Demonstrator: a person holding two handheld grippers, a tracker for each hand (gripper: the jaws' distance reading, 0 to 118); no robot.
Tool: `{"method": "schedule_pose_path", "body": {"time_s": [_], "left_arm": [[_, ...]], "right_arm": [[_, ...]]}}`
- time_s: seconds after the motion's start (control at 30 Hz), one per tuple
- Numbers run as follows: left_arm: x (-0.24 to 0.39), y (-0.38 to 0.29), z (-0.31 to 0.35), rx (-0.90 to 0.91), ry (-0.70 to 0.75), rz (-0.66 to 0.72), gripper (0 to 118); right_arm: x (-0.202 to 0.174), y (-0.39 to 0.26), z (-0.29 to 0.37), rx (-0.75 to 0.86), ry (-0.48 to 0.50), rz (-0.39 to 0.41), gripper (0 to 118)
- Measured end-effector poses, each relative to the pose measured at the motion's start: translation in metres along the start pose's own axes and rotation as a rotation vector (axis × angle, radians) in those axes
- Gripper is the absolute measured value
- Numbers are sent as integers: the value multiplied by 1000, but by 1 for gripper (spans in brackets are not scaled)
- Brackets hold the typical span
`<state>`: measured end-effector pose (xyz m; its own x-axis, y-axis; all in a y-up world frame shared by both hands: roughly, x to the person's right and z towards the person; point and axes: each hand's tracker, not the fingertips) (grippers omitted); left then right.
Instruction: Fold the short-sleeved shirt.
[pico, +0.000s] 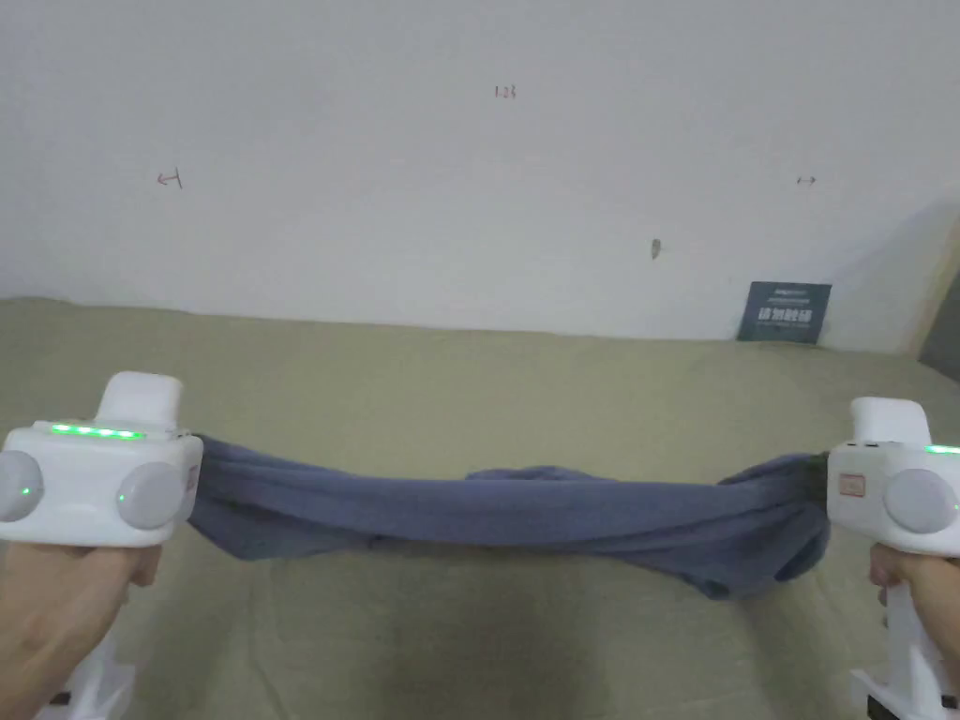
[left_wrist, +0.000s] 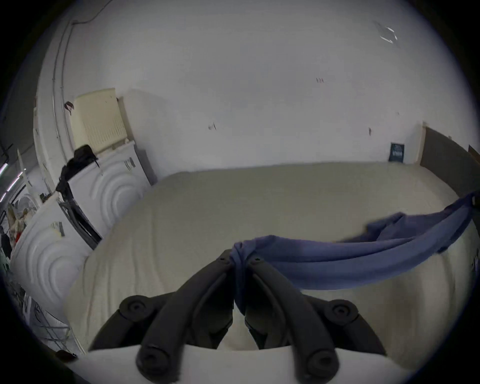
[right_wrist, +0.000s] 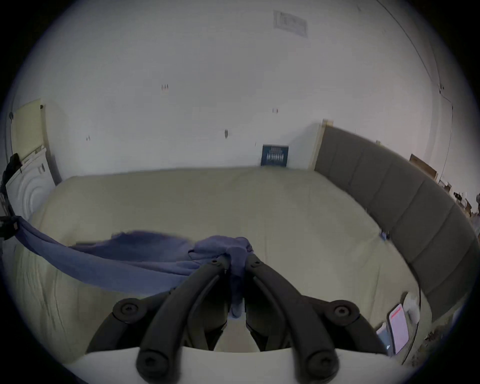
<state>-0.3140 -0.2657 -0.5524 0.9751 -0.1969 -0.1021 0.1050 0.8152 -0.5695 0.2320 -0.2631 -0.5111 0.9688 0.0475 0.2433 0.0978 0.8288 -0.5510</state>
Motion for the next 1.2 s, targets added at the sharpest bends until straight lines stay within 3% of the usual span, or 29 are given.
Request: {"method": "schedule_pose_path", "body": {"time_s": [0.1,0.27,0.4,0.53,0.73,0.93,0.97,1.0,1.03,1.07,1.1,1.13,1.2], "left_arm": [[-10,-36,18,-71,-46,16,6],[-32,-85,76,-109,-81,26,6],[-52,-125,128,-125,-108,42,6],[-60,-180,168,-203,-172,81,6],[-45,-245,166,-296,-168,49,6],[-48,-253,160,-333,-179,91,6],[-48,-250,160,-334,-183,92,7],[-50,-247,162,-333,-189,93,8],[-52,-244,164,-326,-199,97,21],[-53,-241,166,-320,-201,96,66],[-55,-239,168,-317,-200,95,104],[-58,-237,169,-310,-198,112,118],[-62,-235,179,-224,-207,153,115]], "right_arm": [[10,-42,21,-68,9,27,12],[33,-95,81,-89,47,-18,11],[48,-135,136,-80,64,49,12],[61,-189,172,-138,74,16,12],[61,-250,153,-245,59,17,12],[49,-254,151,-284,35,13,12],[48,-253,153,-281,30,21,17],[48,-251,155,-280,26,23,33],[47,-246,159,-284,9,31,65],[44,-241,165,-275,-33,17,110],[41,-238,171,-252,-35,9,118],[33,-232,183,-189,-32,18,115],[23,-222,190,-153,22,44,113]]}}
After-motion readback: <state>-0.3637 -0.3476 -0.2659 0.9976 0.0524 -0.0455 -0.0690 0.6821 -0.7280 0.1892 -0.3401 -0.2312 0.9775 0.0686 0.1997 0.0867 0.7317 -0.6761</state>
